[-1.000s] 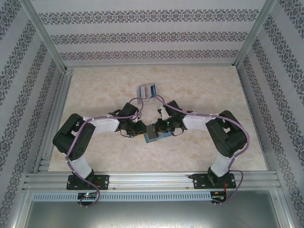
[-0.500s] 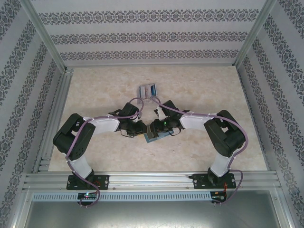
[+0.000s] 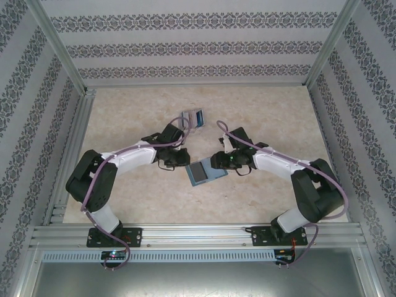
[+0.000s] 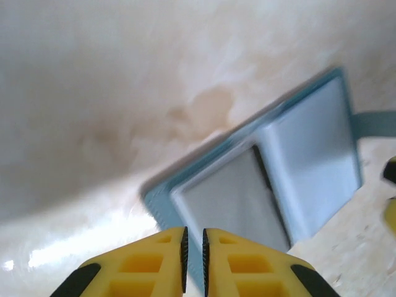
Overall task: Put the credit cards into the card holder
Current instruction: Insert the credit card into the card slot, then rotate the card holder at the center of the table.
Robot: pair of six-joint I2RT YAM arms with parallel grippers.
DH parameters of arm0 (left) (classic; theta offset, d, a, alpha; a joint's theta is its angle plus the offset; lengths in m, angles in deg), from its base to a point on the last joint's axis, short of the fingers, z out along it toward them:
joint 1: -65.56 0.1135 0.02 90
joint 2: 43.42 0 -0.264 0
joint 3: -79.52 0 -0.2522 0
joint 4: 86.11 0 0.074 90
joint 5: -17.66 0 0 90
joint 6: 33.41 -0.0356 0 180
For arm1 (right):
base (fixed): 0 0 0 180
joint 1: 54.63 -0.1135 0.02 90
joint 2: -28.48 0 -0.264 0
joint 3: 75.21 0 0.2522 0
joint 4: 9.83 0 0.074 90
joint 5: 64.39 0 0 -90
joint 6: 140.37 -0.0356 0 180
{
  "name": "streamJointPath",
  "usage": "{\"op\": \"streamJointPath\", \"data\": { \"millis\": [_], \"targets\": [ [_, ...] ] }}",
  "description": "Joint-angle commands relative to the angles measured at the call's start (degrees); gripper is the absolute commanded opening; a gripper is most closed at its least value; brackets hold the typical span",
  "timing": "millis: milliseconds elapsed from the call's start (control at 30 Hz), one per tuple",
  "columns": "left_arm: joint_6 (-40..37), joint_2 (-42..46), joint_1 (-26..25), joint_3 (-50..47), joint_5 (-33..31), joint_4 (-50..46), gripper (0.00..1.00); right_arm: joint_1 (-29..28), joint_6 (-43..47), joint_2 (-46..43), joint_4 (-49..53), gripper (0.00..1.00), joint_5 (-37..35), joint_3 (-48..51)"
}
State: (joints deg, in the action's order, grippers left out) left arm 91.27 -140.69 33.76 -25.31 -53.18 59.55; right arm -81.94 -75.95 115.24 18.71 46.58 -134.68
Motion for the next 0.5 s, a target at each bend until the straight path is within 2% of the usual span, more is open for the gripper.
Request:
{"op": "streamJointPath", "data": {
  "millis": [0,67,233,467],
  "targets": [
    [-5.14,-2.26,1.06,5.35,-2.42,-3.74,0.16,0.8,-1.46,-2.29,0.62,0.42,-0.24,4.23],
    [-6.12,-5.02,1.46,8.03,-1.74,-3.94,0.16,0.93,-3.16,-3.32,-1.11,0.39,1.08,6.78],
    [-7.36,-10.79,1.88,10.65,1.83,-3.05,0.16,0.77,-5.87,-3.67,-4.25,0.39,1.79,10.83],
    [-6.62,-13.21,1.84,7.77,6.34,-1.41,0.16,0.86,-7.5,-0.41,-9.0,0.39,0.3,10.15]
  ]
}}
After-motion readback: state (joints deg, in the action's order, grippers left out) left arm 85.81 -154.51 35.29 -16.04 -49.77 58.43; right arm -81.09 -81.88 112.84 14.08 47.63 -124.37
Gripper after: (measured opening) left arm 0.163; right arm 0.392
